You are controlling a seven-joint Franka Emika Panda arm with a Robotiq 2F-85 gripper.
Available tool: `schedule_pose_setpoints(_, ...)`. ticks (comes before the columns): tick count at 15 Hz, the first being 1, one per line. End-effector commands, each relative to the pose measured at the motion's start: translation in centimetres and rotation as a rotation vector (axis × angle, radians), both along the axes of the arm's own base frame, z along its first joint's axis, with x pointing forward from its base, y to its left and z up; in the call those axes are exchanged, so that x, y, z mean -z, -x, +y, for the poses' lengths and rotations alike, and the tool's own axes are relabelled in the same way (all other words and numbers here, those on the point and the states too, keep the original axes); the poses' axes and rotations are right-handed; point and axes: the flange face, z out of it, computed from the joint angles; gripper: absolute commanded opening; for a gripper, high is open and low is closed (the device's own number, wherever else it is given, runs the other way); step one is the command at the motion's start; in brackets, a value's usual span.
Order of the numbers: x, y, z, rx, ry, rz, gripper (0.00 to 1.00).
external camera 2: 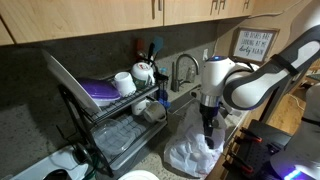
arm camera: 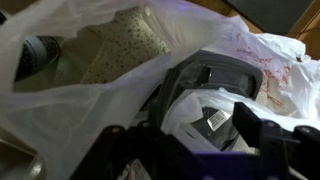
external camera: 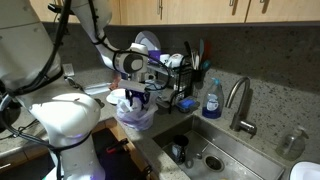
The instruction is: Move the plastic bag to the right then remove the plastic container from the plastic bag.
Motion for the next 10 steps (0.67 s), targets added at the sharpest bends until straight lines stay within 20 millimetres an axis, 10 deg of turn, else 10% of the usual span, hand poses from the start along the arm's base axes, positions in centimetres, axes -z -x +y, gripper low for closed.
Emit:
schedule_pose_setpoints(1,0.0,-1.3,0.5,0.091,-0.024,-0.055,1.0)
schedule_pose_setpoints(10,0.7,-2.1,2.1,0.188,-0.086,-0.116,0.32)
